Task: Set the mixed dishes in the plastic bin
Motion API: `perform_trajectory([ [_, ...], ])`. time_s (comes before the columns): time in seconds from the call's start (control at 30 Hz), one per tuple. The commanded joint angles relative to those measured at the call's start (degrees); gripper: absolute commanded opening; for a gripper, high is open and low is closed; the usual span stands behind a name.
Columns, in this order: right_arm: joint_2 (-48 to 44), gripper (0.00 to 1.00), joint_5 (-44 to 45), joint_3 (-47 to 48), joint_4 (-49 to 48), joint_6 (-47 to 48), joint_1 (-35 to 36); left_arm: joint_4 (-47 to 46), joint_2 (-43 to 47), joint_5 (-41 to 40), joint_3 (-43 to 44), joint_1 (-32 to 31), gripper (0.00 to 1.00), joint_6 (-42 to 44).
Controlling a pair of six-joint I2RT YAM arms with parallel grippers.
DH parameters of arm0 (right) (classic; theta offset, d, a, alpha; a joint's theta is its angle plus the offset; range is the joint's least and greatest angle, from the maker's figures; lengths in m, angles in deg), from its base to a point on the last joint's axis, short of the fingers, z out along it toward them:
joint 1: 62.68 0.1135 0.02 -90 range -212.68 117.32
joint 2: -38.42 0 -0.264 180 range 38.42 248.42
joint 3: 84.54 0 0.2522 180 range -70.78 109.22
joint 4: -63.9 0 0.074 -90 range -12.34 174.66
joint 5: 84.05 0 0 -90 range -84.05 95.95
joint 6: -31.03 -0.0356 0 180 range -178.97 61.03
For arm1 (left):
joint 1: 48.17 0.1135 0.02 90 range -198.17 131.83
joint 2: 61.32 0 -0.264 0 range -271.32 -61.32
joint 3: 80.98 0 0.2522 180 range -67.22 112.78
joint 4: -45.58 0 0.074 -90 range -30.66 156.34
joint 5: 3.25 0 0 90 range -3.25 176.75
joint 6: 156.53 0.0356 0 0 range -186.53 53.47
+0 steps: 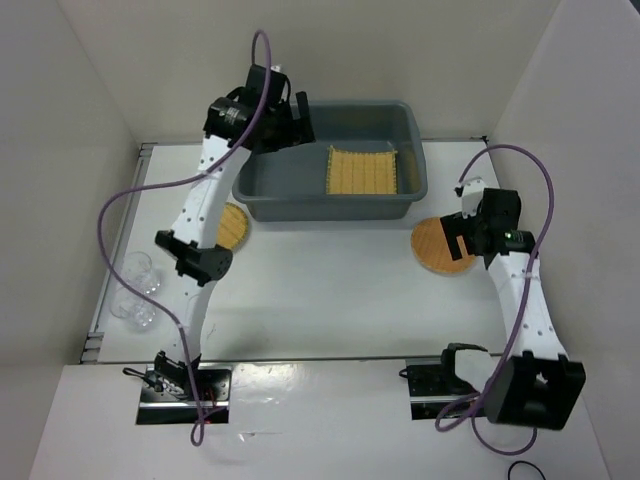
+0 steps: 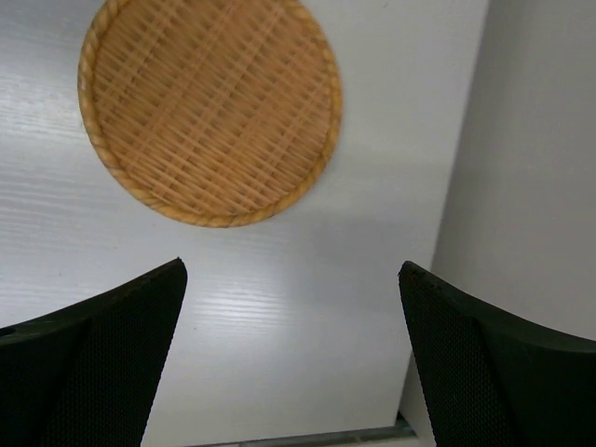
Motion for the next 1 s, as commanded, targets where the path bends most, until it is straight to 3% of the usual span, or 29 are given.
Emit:
perform_trajectory([
  [0.0,5.4,0.99,-10.7,3.5,4.0,1.4,-4.8,1.3,11.0,-7.6,-9.4,-1.3,1.0,4.8],
  [0.1,14.7,0.99,-16.7,5.6,4.7,6.0,-14.4,-0.4,19.2,-8.2,-21.7,-2.4,1.0,3.0],
  [0.17,22.7,0.99,-21.6,9.1,7.3,7.4,-21.2,-6.0,29.8,-8.3,-40.2,-2.9,1.0,2.5],
  [0.2,25.5,0.99,-23.3,10.7,8.7,8.9,-23.2,-15.6,34.7,-6.7,-48.7,-2.9,1.0,1.6],
  [0.23,30.5,0.99,-24.6,12.2,9.9,9.6,-25.1,-20.5,45.8,-4.7,-57.4,-2.2,1.0,0.6],
  [0.27,32.7,0.99,-27.9,13.6,12.9,10.5,-28.2,-25.0,51.4,-1.0,-73.6,-1.2,1.0,-1.0],
  [0.3,34.5,0.99,-29.4,15.7,14.4,12.7,-29.3,-31.6,61.1,0.3,-80.4,0.9,1.0,-4.4],
  [0.37,36.6,0.99,-30.3,16.5,15.4,13.5,-29.8,-33.7,68.1,2.1,-93.2,2.5,1.0,-6.9],
  [0.53,40.4,0.99,-30.8,13.5,12.5,13.1,-29.8,-30.3,79.0,5.2,-104.3,5.2,1.0,-8.1],
  [0.63,47.0,0.99,-36.5,14.9,13.0,13.0,-32.6,-29.1,84.0,6.5,-108.0,5.2,1.0,-9.5],
  [0.8,59.1,0.99,-47.2,22.2,19.7,14.4,-36.3,-27.1,86.8,8.3,-108.6,5.2,1.0,-10.9],
  [0.97,68.3,0.99,-49.7,25.2,23.9,18.5,-33.9,-26.0,87.5,9.3,-107.5,5.7,1.0,-12.2],
])
